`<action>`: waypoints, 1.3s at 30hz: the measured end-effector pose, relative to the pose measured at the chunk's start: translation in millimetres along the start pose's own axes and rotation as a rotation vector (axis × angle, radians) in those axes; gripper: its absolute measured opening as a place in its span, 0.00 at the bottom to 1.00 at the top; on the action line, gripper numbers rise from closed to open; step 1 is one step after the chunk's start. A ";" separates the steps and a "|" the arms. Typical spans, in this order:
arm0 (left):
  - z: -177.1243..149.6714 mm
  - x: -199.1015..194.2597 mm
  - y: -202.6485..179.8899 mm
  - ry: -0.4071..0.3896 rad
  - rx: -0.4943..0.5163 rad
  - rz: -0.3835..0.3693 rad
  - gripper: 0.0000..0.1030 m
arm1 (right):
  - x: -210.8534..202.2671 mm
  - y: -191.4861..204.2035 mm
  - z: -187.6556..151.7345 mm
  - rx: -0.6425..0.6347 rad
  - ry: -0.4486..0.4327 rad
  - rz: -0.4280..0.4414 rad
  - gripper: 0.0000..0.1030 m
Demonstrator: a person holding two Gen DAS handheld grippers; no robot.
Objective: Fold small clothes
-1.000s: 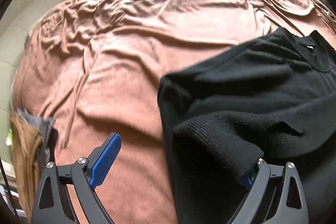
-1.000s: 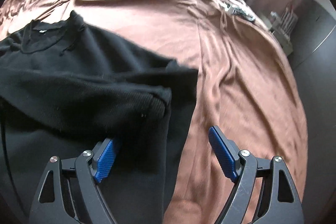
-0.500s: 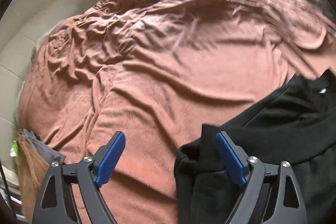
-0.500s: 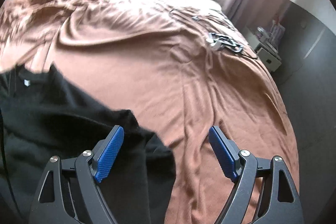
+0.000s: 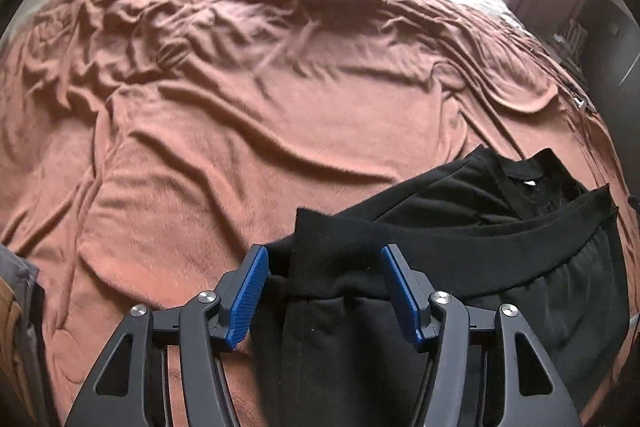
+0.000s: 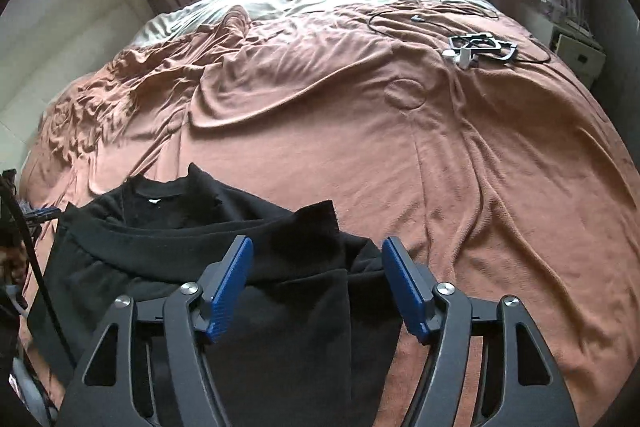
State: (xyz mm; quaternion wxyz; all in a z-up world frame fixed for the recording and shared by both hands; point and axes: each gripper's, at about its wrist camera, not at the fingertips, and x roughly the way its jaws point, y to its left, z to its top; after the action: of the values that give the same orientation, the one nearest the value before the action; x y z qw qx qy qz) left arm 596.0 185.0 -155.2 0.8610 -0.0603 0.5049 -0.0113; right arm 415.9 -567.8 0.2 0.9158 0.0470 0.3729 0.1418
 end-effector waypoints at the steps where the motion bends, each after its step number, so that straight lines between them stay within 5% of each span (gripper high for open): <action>1: -1.6 1.7 1.4 0.007 -0.005 -0.004 0.59 | 1.9 -1.7 0.8 -0.002 0.005 0.009 0.63; 7: -2.8 14.5 15.6 0.040 -0.067 -0.033 0.59 | 21.6 -9.9 16.8 0.022 0.073 0.038 0.59; 15: 4.3 29.4 19.9 0.056 -0.083 -0.060 0.50 | 58.6 -19.8 30.2 0.067 0.133 0.047 0.27; 18: 7.5 35.6 19.5 0.062 -0.081 -0.068 0.33 | 59.7 -16.1 30.3 0.046 0.130 0.034 0.08; 20: 8.9 36.2 19.4 0.048 -0.082 -0.036 0.06 | 56.1 -12.4 28.6 0.038 0.109 0.010 0.03; 28: 17.4 -5.9 14.4 -0.068 -0.048 -0.045 0.04 | 22.5 -5.9 31.3 0.040 0.046 0.007 0.01; 39: 51.3 -39.4 -6.5 -0.204 -0.029 0.065 0.04 | -12.8 2.0 43.6 0.061 -0.113 -0.128 0.00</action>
State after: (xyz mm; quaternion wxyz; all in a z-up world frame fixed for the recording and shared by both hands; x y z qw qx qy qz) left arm 621.7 186.5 -95.5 0.9068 -0.0571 0.4165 0.0299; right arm 437.1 -568.8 40.4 0.9407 0.0588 0.3269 0.0685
